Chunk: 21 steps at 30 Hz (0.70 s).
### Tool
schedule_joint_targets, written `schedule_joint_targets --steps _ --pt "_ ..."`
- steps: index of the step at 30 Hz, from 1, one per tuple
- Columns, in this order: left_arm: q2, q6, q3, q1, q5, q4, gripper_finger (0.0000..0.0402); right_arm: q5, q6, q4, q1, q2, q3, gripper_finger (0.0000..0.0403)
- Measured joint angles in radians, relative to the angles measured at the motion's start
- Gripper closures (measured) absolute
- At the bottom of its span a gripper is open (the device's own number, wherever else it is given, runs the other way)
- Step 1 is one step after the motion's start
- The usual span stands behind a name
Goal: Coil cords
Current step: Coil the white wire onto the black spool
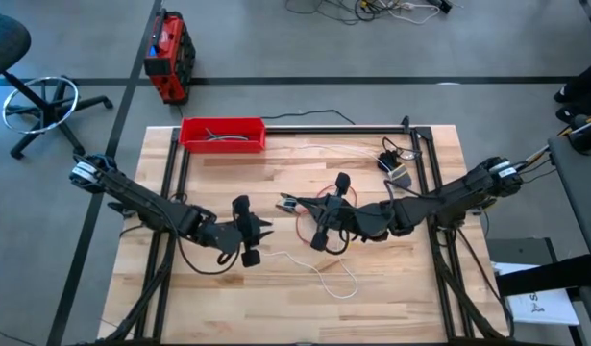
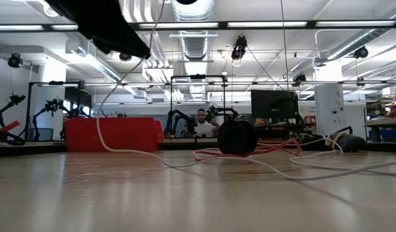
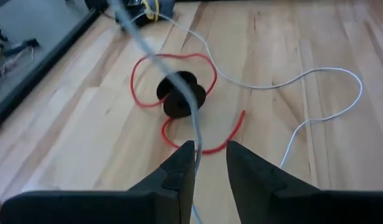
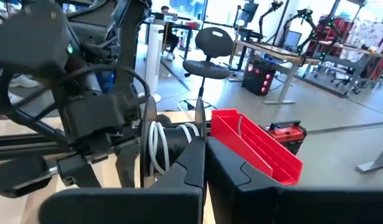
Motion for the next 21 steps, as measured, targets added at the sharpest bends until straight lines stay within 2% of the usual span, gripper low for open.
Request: schedule_joint_targets --steps 5,10,14,19,21 --pt "0.000 -0.083 -0.041 0.000 0.000 0.003 0.0326 0.001 -0.008 0.035 -0.001 0.000 0.001 0.0403" --pt "0.013 -0.115 -0.059 0.000 -0.017 0.052 0.0392 0.012 0.030 0.094 -0.019 0.014 0.001 0.0403" --pt "0.039 -0.117 -0.059 0.012 -0.027 0.101 0.0398 0.051 0.071 0.159 -0.043 0.060 -0.001 0.0403" --pt "0.087 -0.122 -0.060 0.042 -0.021 0.165 0.0400 0.055 0.067 0.306 -0.070 0.151 0.014 0.0403" --pt "0.109 -0.125 -0.060 0.056 -0.017 0.197 0.0400 0.053 0.073 0.313 -0.080 0.183 0.030 0.0403"
